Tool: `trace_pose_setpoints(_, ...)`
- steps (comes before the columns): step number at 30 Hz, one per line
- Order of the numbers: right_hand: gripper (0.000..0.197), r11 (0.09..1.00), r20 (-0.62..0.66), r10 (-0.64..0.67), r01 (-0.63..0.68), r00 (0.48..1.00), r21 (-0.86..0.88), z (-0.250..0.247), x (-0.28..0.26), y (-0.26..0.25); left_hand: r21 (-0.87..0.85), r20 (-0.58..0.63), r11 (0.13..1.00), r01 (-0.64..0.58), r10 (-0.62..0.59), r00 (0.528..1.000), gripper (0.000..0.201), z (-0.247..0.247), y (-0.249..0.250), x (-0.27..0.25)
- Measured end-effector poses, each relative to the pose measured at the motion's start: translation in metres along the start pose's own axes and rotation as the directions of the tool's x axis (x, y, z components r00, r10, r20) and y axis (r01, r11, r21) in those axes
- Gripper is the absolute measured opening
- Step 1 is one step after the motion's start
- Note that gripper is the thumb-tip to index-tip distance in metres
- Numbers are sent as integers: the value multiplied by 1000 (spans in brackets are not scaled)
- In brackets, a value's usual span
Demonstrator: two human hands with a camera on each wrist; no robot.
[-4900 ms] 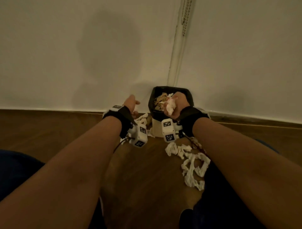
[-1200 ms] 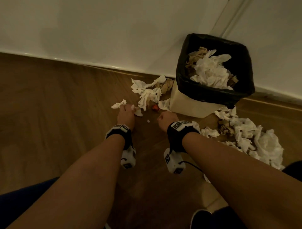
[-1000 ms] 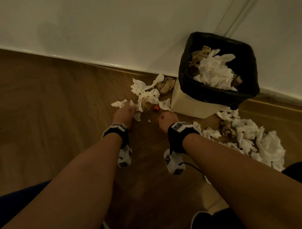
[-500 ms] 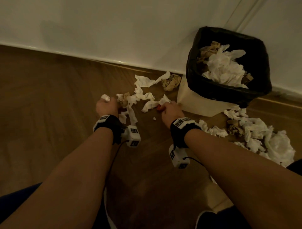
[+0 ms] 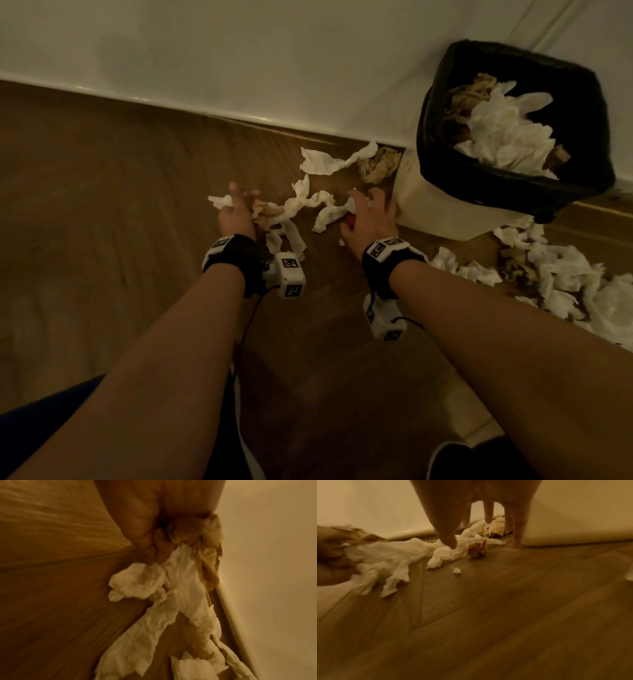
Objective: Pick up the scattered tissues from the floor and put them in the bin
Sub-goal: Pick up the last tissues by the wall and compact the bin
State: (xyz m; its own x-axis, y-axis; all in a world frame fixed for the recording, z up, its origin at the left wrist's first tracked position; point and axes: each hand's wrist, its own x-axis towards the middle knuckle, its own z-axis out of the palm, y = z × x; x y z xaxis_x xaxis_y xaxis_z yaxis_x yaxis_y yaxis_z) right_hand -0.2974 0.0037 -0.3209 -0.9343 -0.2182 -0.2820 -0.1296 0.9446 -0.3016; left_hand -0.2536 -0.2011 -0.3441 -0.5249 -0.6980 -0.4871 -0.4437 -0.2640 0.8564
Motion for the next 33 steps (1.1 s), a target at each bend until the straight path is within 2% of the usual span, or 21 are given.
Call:
trace_pose_setpoints(2,66,1000,65,5,-6,998,16,1,7,-1,-36,18,995,93,-93,996,60,-3,1,-1)
trace_pose_setpoints(4,65,1000,105,18,-20,994,23,3,12,-4,-49,76,983,178,-174,982,70,-4,3,-2)
trace_pose_setpoints(6,57,999,107,32,-30,994,-25,7,15,-8,11,143,987,160,-160,977,79,-2,3,-5)
trace_pose_setpoints(9,45,996,147,79,-72,986,-53,9,19,-11,156,219,987,-35,0,976,42,4,6,-10)
trace_pose_setpoints(11,42,994,193,81,-65,978,-89,9,23,-12,213,255,969,-123,66,965,40,7,7,-8)
trace_pose_setpoints(13,39,996,214,63,-47,975,-79,3,25,-10,167,249,979,-116,72,966,40,9,7,-8)
trace_pose_setpoints(16,27,970,151,116,-145,982,196,-6,19,-2,33,213,999,-22,15,977,39,9,7,-8)
trace_pose_setpoints(18,21,876,139,178,-221,974,429,-8,13,6,-56,223,998,21,-8,975,34,7,9,-9)
trace_pose_setpoints(20,27,716,203,231,-308,952,626,-7,8,8,-150,229,986,68,-32,973,34,6,11,-12)
trace_pose_setpoints(21,32,586,250,268,-363,931,724,-7,5,7,-195,234,976,92,-45,971,34,6,12,-14)
trace_pose_setpoints(23,38,269,351,315,-437,882,858,-9,-1,3,-276,268,952,131,-54,962,28,7,16,-22)
trace_pose_setpoints(24,38,147,389,311,-448,867,882,-10,-5,2,-284,290,950,132,-46,956,25,7,18,-26)
trace_pose_setpoints(25,37,65,425,294,-462,856,885,-13,-7,0,-275,303,954,119,-32,952,23,7,20,-31)
trace_pose_setpoints(28,37,-33,537,273,-550,798,834,-21,-14,-4,-264,320,958,112,-22,947,14,8,24,-40)
trace_pose_setpoints(30,35,-43,569,298,-584,766,810,-27,-15,-4,-267,332,953,145,-51,942,15,8,26,-44)
trace_pose_setpoints(33,30,-30,529,286,-545,799,838,-34,-21,-5,-230,324,960,162,-81,943,40,9,29,-49)
